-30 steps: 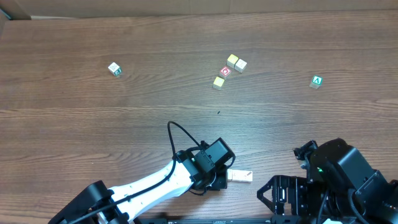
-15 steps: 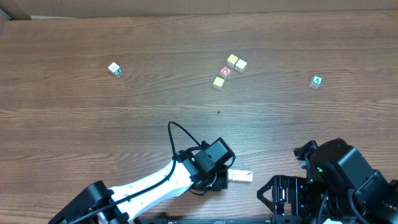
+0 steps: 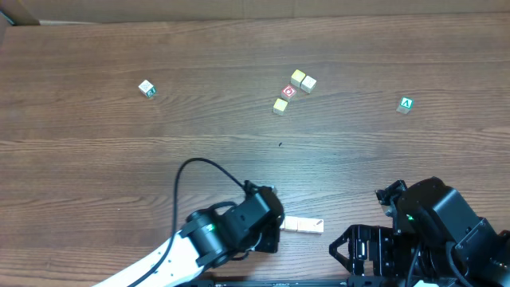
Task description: Flip 4 blocks
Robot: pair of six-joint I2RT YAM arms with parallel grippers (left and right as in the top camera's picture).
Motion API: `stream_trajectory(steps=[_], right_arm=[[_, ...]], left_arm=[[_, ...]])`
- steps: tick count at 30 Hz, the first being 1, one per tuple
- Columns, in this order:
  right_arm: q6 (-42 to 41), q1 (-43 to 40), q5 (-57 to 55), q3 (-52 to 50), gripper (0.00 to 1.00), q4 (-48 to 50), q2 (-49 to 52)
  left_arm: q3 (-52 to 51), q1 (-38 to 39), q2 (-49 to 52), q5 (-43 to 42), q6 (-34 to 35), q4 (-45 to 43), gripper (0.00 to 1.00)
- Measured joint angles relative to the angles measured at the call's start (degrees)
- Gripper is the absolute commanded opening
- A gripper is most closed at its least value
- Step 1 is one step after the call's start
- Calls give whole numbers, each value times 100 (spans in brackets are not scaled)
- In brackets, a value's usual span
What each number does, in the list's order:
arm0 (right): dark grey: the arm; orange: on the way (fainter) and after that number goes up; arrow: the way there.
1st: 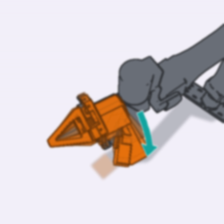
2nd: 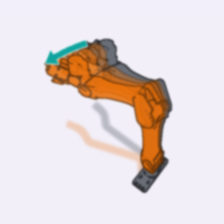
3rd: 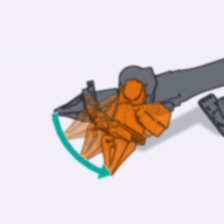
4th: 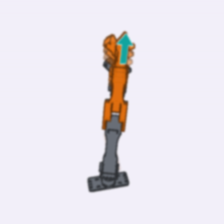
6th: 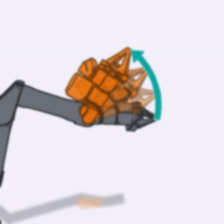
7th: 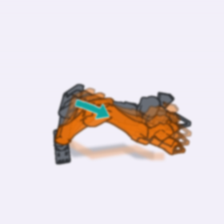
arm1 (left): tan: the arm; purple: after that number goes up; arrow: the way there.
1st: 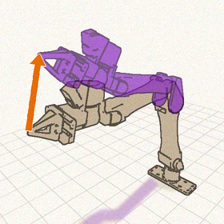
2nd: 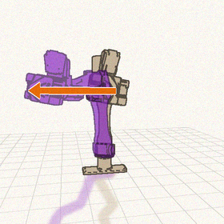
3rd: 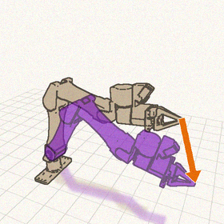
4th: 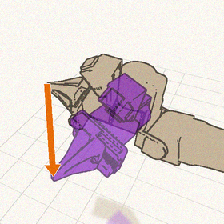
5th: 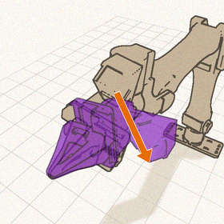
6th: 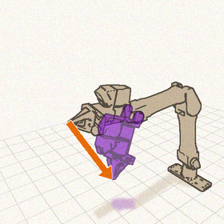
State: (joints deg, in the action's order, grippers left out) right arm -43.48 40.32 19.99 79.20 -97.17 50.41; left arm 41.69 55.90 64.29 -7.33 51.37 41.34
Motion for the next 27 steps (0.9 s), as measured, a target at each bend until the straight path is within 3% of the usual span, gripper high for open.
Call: stream_trajectory(steps=[1,3,4,5,6,7,9,10,12,13,14,15,16,18,19,21,27], right_arm=[[0,0,2,0,100,-2,0],[-2,0,2,0,100,4,0],[0,0,-2,0,100,7,0],[2,0,-9,0,100,11,0],[0,0,-13,0,100,20,0],[-2,2,-44,0,100,42,0],[-4,2,-96,0,100,96,0],[0,0,-129,0,100,120,0],[0,0,-195,0,92,153,0],[-4,0,-229,0,81,162,0],[11,0,-271,0,66,155,0],[13,0,-328,0,44,151,0],[7,2,-402,0,32,146,0],[0,2,-566,-2,21,107,0],[-13,0,-634,-7,20,85,0],[-114,0,-833,-79,17,48,-2],[-494,0,-1215,-844,14,68,2]], left_arm=[[0,0,-101,116,-103,140,37],[0,0,-210,280,-223,284,47],[0,0,-236,345,-271,348,69],[0,0,-240,413,-356,400,76],[0,0,-240,474,-402,442,75],[0,0,-240,557,-426,507,66],[0,0,-240,697,-483,551,11],[0,0,-240,752,-542,551,4],[0,0,-240,918,-533,551,4],[0,0,-240,999,-533,549,14],[0,0,-236,1086,-555,540,31],[0,0,-225,1141,-566,540,41],[0,0,-205,1207,-612,540,52],[0,0,-151,1279,-686,540,52],[0,0,-114,1314,-719,542,43],[0,0,-20,1335,-824,562,4],[0,-44,601,1373,-1005,586,4]])
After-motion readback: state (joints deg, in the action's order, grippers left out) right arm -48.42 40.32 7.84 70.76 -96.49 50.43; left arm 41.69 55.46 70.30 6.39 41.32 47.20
